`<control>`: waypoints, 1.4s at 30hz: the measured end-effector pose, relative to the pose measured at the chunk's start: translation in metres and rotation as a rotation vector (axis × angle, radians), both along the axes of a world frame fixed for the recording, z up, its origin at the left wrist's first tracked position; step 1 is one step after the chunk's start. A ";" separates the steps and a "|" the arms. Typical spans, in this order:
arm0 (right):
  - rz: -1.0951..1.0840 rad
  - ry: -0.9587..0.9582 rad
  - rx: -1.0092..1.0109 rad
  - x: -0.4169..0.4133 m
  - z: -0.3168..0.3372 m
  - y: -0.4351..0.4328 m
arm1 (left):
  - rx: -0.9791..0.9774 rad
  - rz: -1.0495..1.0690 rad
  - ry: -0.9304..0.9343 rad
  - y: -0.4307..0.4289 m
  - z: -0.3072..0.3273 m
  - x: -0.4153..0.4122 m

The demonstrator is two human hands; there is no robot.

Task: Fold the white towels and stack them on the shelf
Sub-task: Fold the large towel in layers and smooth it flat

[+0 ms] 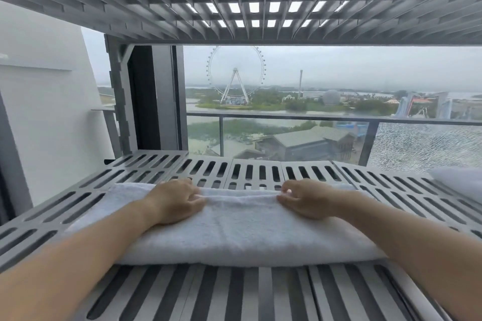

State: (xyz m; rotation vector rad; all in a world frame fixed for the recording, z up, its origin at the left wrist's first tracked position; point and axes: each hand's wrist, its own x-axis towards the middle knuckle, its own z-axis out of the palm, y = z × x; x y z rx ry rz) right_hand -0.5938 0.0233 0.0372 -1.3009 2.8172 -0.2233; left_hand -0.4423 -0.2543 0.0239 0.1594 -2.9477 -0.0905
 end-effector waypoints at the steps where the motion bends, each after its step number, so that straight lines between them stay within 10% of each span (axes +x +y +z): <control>1: 0.013 0.026 -0.006 0.008 0.002 0.006 | -0.005 -0.028 0.004 0.000 0.002 0.007; 9: 0.094 0.315 -0.120 0.027 0.032 0.014 | 0.046 -0.159 0.360 0.003 0.025 0.021; 14: 0.108 0.315 -0.177 0.019 0.022 0.011 | -0.186 -0.063 0.258 -0.005 0.007 0.013; 28: 0.047 0.158 -0.319 -0.006 0.008 0.003 | -0.084 -0.111 0.242 -0.015 0.001 -0.006; 36: 0.024 0.070 -0.106 -0.017 0.004 0.010 | -0.183 -0.115 0.103 -0.014 0.020 -0.010; 42: 0.080 0.051 -0.074 -0.015 0.006 0.011 | 0.151 -0.137 -0.073 0.028 0.025 -0.035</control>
